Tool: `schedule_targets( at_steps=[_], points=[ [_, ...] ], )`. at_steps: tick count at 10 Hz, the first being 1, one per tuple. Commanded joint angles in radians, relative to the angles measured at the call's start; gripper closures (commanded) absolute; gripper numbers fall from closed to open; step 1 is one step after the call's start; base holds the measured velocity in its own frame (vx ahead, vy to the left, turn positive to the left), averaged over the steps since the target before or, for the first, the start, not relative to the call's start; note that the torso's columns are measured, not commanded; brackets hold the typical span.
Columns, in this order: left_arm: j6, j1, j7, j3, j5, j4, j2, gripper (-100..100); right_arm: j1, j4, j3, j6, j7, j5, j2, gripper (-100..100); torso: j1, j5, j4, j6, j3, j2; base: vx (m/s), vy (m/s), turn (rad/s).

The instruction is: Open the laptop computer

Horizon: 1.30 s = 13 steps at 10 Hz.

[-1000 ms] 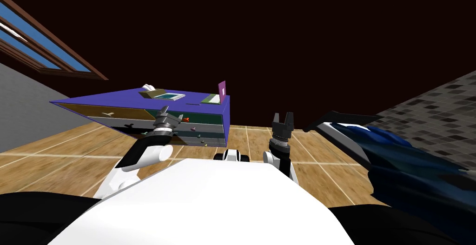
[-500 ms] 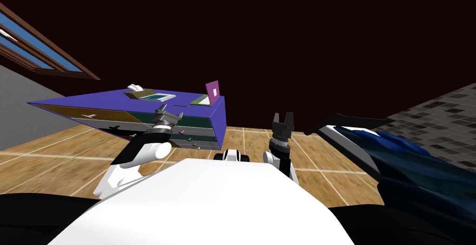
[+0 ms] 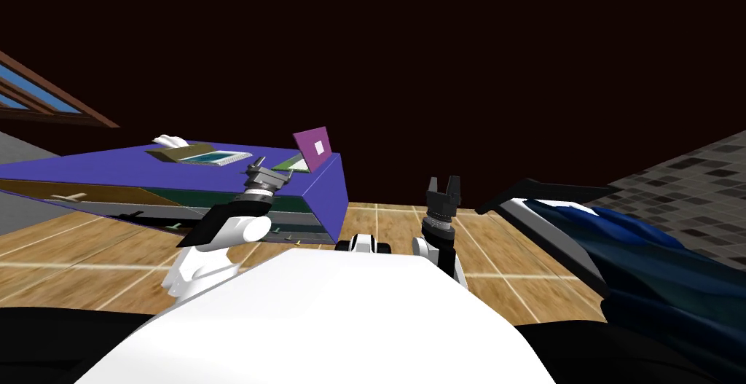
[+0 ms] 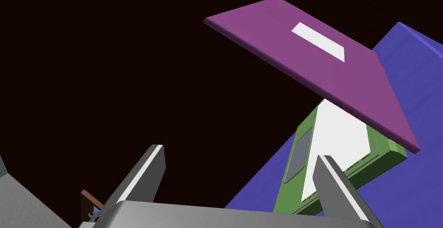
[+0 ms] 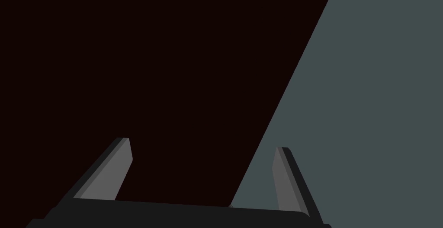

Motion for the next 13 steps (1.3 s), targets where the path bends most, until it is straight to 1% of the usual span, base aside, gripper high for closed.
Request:
schedule_targets(
  at_steps=[1, 2, 3, 4, 6, 7, 8, 9, 10, 11, 13],
  points=[
    [-0.002, -0.039, 0.04, -0.036, 0.033, -0.026, 0.008, -100, 0.0, 0.0, 0.0, 0.0, 0.0, 0.0, 0.0, 0, 0.0, 0.0, 0.0, 0.0, 0.0, 0.0, 0.242, 0.049, -0.144],
    [-0.008, -0.05, 0.049, -0.052, 0.037, -0.029, 0.008, -100, 0.0, 0.0, 0.0, 0.0, 0.0, 0.0, 0.0, 0, 0.001, 0.0, 0.0, 0.0, 0.001, 0.001, 0.204, 0.128, -0.109],
    [0.006, -0.045, 0.04, -0.041, 0.029, -0.036, 0.0, -100, 0.0, 0.0, 0.0, 0.0, 0.0, 0.0, 0.0, 0, 0.001, 0.0, 0.001, 0.0, 0.002, 0.004, 0.085, 0.07, -0.024],
    [0.033, -0.038, 0.053, -0.027, 0.038, -0.07, 0.003, -100, 0.0, 0.0, 0.0, 0.0, 0.0, 0.0, 0.0, 0, -0.005, -0.001, 0.002, -0.001, 0.006, 0.01, 0.095, 0.018, 0.046],
    [0.054, -0.032, 0.061, -0.015, 0.045, -0.096, 0.005, -100, 0.0, 0.0, 0.0, 0.0, 0.0, 0.0, 0.0, 0, -0.01, -0.003, 0.001, 0.0, 0.002, 0.003, 0.121, 0.005, 0.025],
    [0.044, -0.033, 0.059, -0.018, 0.045, -0.085, 0.008, -100, 0.0, 0.0, 0.0, 0.0, 0.0, 0.0, 0.0, 0, -0.007, -0.002, 0.0, 0.0, 0.0, 0.001, 0.047, 0.004, 0.004],
    [0.022, -0.042, 0.049, -0.034, 0.035, -0.057, 0.002, 100, 0.0, 0.0, 0.0, 0.0, 0.0, 0.0, 0.0, 0, -0.005, -0.002, 0.001, 0.0, 0.002, 0.004, -0.067, -0.003, -0.028],
    [0.012, -0.045, 0.045, -0.04, 0.031, -0.044, 0.0, 100, -0.001, 0.0, 0.0, 0.0, 0.0, 0.0, 0.0, 0, -0.005, -0.001, 0.0, 0.002, 0.004, 0.007, -0.162, -0.02, -0.062],
    [0.017, -0.044, 0.05, -0.033, 0.036, -0.054, 0.004, 100, -0.001, 0.0, 0.0, 0.0, 0.0, 0.0, 0.0, 0, -0.005, -0.001, 0.001, 0.0, 0.005, 0.008, -0.082, -0.016, -0.021],
    [0.045, -0.042, 0.067, -0.021, 0.051, -0.061, 0.016, -100, -0.001, 0.0, 0.0, 0.0, 0.0, 0.0, 0.0, 0, -0.004, -0.001, 0.001, -0.001, 0.002, 0.002, -0.015, 0.001, -0.001],
    [0.078, -0.039, 0.086, -0.006, 0.068, -0.072, 0.028, -100, 0.0, 0.0, 0.0, 0.0, 0.0, 0.0, 0.0, 0, -0.004, -0.001, -0.001, 0.0, -0.002, -0.003, 0.007, 0.011, -0.013]
  ],
)
